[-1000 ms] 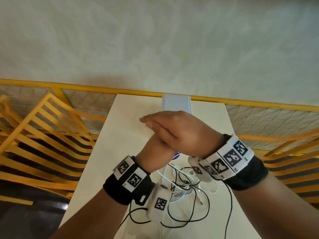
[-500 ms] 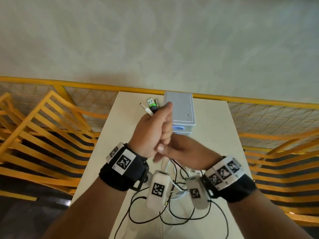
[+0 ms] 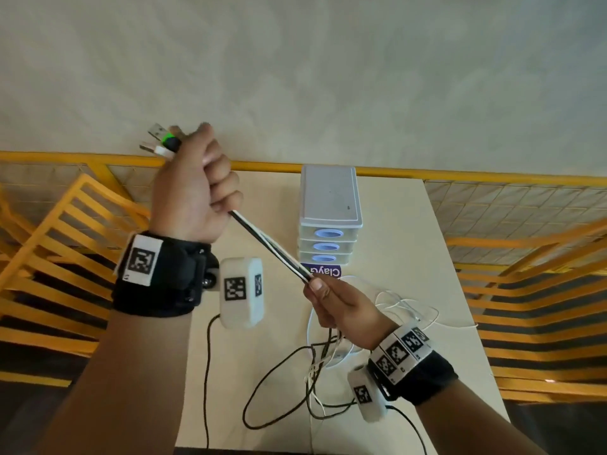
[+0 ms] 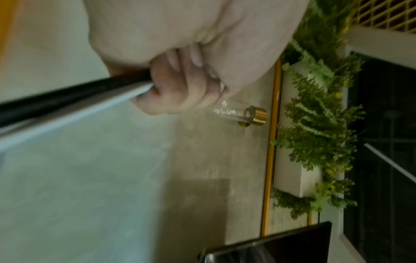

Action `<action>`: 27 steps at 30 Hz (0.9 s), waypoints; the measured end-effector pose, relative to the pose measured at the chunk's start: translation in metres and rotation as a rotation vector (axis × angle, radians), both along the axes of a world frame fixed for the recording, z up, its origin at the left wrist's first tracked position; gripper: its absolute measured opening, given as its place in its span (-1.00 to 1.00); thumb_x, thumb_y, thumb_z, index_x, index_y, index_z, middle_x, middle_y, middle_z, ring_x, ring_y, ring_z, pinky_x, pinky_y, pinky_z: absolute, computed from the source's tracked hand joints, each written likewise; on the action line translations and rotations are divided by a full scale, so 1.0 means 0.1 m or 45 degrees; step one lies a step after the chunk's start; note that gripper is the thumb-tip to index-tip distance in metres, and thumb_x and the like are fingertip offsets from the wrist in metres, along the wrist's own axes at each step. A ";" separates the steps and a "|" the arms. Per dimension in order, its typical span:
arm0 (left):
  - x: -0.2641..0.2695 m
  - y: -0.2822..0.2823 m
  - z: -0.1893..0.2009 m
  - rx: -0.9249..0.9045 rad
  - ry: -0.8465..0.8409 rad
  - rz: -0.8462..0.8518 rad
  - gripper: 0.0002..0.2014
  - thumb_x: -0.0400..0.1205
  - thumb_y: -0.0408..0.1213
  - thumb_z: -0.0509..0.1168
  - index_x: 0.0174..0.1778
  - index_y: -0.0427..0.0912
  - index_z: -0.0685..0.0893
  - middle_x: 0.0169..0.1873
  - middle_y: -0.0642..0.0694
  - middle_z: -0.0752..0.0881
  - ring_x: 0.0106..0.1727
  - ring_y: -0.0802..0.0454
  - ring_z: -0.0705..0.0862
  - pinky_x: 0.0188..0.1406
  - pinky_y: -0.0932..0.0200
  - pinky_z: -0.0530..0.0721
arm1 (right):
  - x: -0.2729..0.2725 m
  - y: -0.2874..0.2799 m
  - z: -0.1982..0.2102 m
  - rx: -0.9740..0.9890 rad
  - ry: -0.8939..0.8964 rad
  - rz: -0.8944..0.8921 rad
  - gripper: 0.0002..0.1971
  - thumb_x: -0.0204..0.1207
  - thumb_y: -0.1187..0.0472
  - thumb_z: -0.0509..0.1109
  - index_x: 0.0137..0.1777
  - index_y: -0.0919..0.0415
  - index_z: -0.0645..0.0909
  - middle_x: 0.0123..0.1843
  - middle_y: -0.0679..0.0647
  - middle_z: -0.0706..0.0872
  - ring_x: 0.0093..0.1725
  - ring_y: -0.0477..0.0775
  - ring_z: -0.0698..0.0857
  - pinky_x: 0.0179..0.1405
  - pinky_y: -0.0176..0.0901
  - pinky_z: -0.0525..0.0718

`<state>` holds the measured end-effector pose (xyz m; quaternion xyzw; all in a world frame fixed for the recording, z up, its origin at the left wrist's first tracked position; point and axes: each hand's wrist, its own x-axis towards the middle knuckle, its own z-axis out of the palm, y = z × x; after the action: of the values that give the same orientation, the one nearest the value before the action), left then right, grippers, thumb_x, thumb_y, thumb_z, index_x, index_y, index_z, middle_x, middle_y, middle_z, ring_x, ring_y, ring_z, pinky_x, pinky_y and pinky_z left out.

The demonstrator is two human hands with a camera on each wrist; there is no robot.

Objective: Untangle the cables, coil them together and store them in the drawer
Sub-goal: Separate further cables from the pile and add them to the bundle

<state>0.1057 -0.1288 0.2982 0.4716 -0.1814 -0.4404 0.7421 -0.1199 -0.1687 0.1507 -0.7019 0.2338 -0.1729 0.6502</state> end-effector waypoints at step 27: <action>-0.36 0.29 -0.60 0.239 -1.606 -0.309 -0.70 0.82 0.04 0.17 -0.06 0.07 0.76 -0.36 0.34 0.73 -0.29 0.43 0.67 -0.23 0.29 0.52 | -0.32 -0.28 0.00 -0.126 0.209 -0.241 -0.49 0.73 -0.17 0.11 -0.19 0.29 0.46 -0.43 -0.08 0.38 -0.39 0.00 0.32 -0.40 -0.21 0.36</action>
<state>0.0695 -0.0994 0.2382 0.6788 -0.5952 -0.1734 0.3936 -0.1524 -0.1967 0.1504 -0.7197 0.3428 -0.1868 0.5742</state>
